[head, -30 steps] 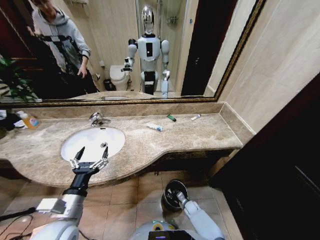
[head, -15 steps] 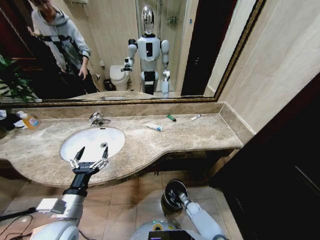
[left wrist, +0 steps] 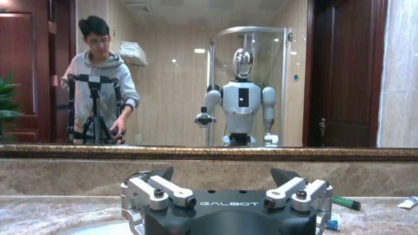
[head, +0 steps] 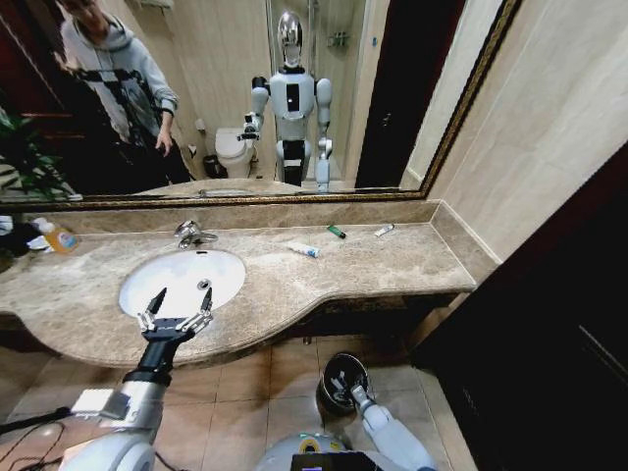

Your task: Pick up the trash from the sink and place it in the trash bin.

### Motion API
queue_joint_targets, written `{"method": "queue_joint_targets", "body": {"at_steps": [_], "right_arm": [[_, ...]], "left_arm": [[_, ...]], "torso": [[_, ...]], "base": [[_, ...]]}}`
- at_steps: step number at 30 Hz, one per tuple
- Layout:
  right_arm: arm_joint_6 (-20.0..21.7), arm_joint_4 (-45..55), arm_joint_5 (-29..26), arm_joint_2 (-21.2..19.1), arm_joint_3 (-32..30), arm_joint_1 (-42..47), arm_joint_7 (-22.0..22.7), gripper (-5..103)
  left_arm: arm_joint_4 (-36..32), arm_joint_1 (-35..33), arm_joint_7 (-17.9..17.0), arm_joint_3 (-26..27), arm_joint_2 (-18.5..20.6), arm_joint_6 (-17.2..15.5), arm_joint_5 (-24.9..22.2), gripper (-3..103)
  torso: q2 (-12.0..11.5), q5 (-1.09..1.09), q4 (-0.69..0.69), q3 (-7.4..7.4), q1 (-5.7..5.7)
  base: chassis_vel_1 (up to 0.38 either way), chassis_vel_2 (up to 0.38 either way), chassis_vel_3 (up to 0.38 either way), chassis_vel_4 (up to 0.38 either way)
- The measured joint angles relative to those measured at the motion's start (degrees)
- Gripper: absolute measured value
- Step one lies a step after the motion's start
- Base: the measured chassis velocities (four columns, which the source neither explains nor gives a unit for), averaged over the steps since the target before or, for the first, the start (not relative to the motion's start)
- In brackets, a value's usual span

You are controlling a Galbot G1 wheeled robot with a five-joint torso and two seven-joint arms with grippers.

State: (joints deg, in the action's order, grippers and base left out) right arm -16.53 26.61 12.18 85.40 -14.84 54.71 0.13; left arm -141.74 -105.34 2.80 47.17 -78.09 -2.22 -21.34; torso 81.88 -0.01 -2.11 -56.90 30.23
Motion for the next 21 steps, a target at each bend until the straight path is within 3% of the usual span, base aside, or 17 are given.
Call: {"method": "queue_joint_targets", "body": {"at_steps": [5, 9, 13, 17, 21], "right_arm": [[-1.45, 1.5, 3.39, -0.7, -0.19, 0.87, 1.76, 100], [-1.47, 9.34, 7.81, -2.6, -1.57, 3.77, 4.24, 100], [-1.11, 23.85, 1.72, -8.03, -1.55, 10.03, 1.49, 100], [-4.17, 34.06, 2.56, -11.0, -2.52, 14.53, 0.54, 100], [-1.85, 47.76, -1.06, -13.9, -3.62, 21.21, 0.76, 100]], "left_arm": [[0.0, 0.0, 0.0, 0.0, 0.0, 0.0, 0.0, 100], [0.0, 0.0, 0.0, 0.0, 0.0, 0.0, 0.0, 100], [0.0, 0.0, 0.0, 0.0, 0.0, 0.0, 0.0, 100], [0.0, 0.0, 0.0, 0.0, 0.0, 0.0, 0.0, 100], [0.0, 0.0, 0.0, 0.0, 0.0, 0.0, 0.0, 100]], "torso": [[0.0, 0.02, 0.0, 0.0, 0.0], [0.0, 0.04, 0.0, 0.0, 0.0], [0.0, 0.0, 0.0, 0.0, 0.0], [0.0, 0.02, 0.0, 0.0, -0.01], [0.0, 0.02, 0.0, 0.0, 0.0]], "base": [[0.0, 0.0, 0.0, 0.0], [0.0, 0.0, 0.0, 0.0], [0.0, 0.0, 0.0, 0.0], [0.0, 0.0, 0.0, 0.0], [0.0, 0.0, 0.0, 0.0]]}}
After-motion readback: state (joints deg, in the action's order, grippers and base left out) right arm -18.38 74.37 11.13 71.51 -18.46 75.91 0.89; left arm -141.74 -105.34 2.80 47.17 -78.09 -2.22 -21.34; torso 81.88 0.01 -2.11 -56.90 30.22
